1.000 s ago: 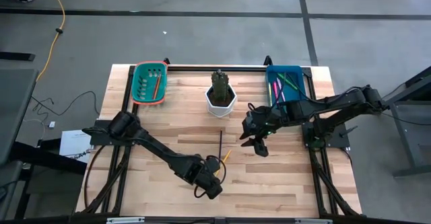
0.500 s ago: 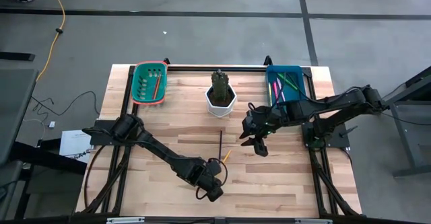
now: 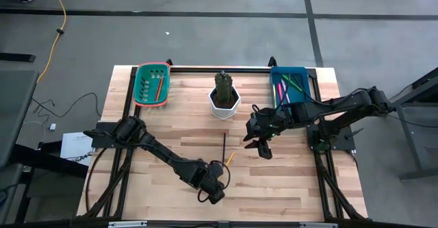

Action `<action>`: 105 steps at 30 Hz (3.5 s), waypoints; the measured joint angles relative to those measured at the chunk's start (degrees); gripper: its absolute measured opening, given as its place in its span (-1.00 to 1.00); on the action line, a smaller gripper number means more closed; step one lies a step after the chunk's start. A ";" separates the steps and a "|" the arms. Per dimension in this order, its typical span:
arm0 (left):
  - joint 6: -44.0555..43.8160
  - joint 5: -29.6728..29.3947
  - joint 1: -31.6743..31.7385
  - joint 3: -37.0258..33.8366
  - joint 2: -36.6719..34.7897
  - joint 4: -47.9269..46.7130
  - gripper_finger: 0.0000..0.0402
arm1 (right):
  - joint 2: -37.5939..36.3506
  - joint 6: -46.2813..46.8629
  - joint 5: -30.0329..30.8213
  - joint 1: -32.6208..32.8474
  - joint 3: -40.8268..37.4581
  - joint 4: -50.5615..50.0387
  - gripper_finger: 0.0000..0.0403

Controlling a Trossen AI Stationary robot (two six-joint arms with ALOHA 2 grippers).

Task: Sort pens & pencils
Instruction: Put the yellow pencil into the green bin

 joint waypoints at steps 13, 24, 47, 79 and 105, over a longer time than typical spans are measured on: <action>0.02 -0.05 0.00 0.00 0.00 1.06 -0.77 | 0.00 0.02 -0.02 0.00 0.00 0.02 -0.33; 0.00 -0.50 0.00 0.00 0.00 3.20 -0.77 | 0.00 0.02 0.07 0.01 0.00 0.04 -0.33; 1.58 -1.51 1.56 0.00 0.00 2.16 -0.77 | 0.00 0.00 0.46 0.00 0.00 0.13 -0.33; 11.20 -1.36 1.46 7.26 1.36 -2.53 -0.77 | 0.00 -1.29 -4.89 0.00 -0.02 0.36 -0.33; 27.39 -41.56 -8.43 33.91 -25.97 -38.44 -0.77 | 2.37 16.81 -7.24 8.83 -0.14 24.30 -0.33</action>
